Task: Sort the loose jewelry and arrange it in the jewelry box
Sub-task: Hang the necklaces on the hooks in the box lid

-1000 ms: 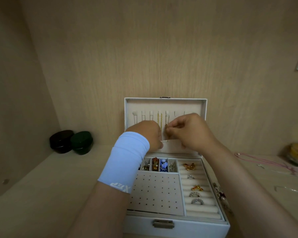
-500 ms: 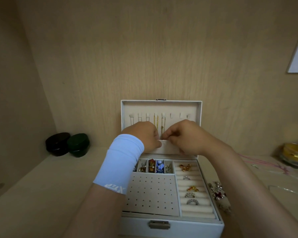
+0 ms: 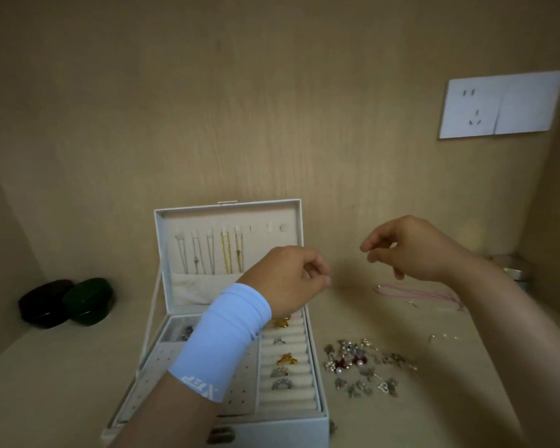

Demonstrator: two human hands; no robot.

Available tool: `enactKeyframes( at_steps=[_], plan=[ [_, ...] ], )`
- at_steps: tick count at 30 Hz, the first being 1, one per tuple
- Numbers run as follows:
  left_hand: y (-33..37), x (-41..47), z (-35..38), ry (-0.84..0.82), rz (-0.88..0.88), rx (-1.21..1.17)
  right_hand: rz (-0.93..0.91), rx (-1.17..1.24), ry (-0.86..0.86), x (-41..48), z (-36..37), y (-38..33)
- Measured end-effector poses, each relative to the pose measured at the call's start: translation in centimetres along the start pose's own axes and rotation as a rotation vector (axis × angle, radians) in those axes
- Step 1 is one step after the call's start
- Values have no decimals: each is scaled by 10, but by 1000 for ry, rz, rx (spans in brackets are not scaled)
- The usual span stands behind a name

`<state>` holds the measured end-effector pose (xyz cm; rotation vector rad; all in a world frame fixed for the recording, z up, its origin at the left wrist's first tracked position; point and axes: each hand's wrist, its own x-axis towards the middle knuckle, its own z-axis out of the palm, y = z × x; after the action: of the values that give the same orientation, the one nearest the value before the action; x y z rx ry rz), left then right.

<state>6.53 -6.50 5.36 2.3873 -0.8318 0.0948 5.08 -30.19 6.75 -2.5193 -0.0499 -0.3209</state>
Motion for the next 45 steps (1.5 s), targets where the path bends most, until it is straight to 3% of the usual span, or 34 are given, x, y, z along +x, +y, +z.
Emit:
enactKeyframes(
  at_steps=[10, 15, 26, 33, 38, 42, 45],
  plan=[
    [50, 91, 99, -292, 31, 185, 353, -199, -194, -7, -26, 97],
    [65, 113, 145, -401, 59, 286, 391, -237, -197, -10, -8, 115],
    [52, 122, 160, -348, 80, 398, 440, -200, -321, -1, 4, 135],
    [56, 112, 155, -351, 90, 653, 427, -70, -349, -10, -10, 127],
    [58, 109, 124, -251, -68, 149, 298, 125, -291, -8, -18, 112],
    [65, 105, 98, -218, -208, -219, 220, 371, -408, -11, -22, 90],
    [67, 99, 81, -209, -250, -446, 166, 447, -402, -13, -24, 77]
  ],
)
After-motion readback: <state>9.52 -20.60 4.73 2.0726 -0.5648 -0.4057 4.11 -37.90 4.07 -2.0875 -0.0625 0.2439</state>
